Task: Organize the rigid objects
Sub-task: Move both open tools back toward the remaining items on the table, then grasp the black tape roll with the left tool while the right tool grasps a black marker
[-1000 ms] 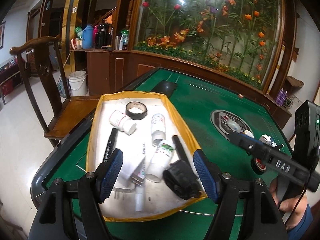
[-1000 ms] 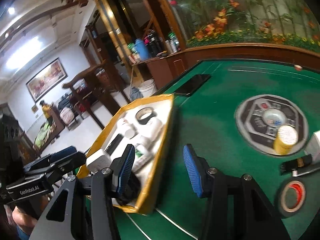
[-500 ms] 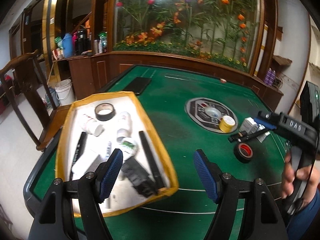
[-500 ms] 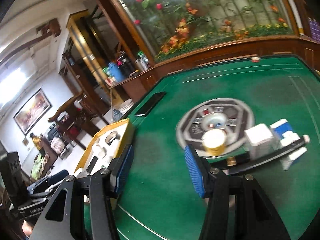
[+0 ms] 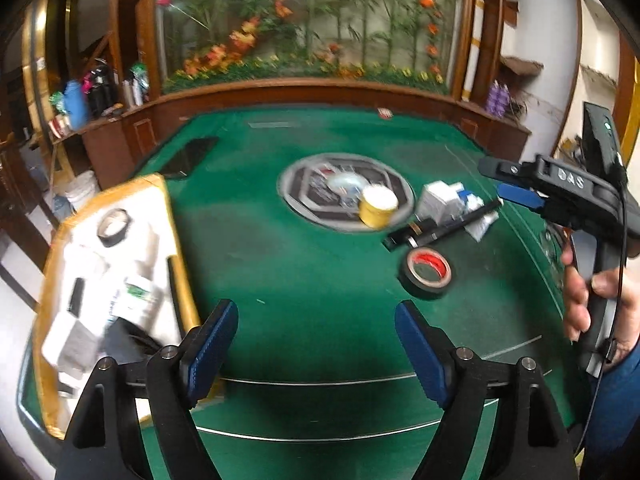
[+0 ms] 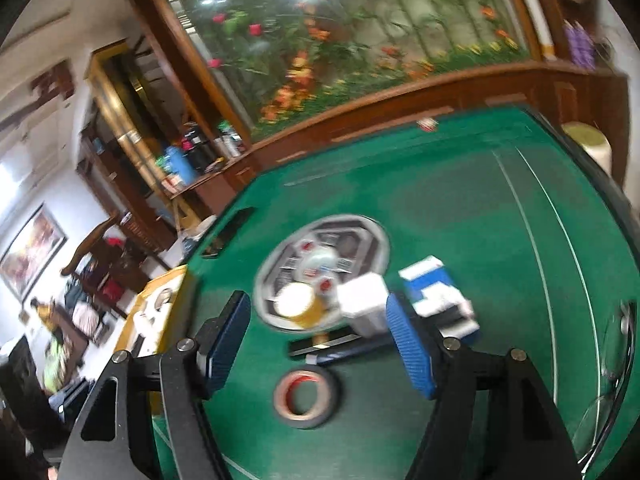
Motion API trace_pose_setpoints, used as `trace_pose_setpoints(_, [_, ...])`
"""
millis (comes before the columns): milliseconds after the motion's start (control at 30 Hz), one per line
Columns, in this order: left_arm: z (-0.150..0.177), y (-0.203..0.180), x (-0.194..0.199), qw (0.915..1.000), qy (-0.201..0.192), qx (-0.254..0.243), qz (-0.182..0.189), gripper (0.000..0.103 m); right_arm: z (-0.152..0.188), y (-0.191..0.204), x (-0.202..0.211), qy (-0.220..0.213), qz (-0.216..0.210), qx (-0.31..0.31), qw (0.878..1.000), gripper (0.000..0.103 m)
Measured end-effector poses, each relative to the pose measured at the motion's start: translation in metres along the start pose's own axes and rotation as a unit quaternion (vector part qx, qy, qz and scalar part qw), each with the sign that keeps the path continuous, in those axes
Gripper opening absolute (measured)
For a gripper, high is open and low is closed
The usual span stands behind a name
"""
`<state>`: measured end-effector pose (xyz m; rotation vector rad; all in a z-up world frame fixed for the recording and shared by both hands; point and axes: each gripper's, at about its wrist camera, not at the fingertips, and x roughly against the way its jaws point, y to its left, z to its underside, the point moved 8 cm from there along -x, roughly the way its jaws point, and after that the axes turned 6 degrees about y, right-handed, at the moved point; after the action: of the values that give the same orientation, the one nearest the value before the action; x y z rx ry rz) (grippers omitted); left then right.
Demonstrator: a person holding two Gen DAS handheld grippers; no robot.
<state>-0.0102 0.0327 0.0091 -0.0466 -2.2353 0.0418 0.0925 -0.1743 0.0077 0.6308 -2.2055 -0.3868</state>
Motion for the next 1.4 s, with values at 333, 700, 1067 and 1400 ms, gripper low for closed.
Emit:
trace_pose_setpoints(333, [-0.004, -0.029, -0.042, 0.9983, 0.048, -0.001, 0.034, 0.084, -0.007, -0.055, 0.013, 0.000, -0.016, -0.109, 0.994, 0.069])
trace_pose_setpoints(700, [-0.021, -0.088, -0.087, 0.9932, 0.084, -0.056, 0.058, 0.087, -0.007, -0.060, 0.011, 0.009, -0.035, -0.141, 0.989, 0.069])
trace_pose_setpoints(1067, [-0.025, -0.090, -0.100, 0.9942, 0.072, -0.073, 0.031, 0.065, -0.011, -0.054, -0.003, 0.017, 0.012, -0.091, 0.996, 0.069])
trace_pose_setpoints(1400, [-0.001, -0.044, -0.081, 0.9964, 0.077, -0.034, 0.012, 0.066, 0.006, -0.030, -0.032, 0.108, -0.031, -0.034, 0.993, 0.069])
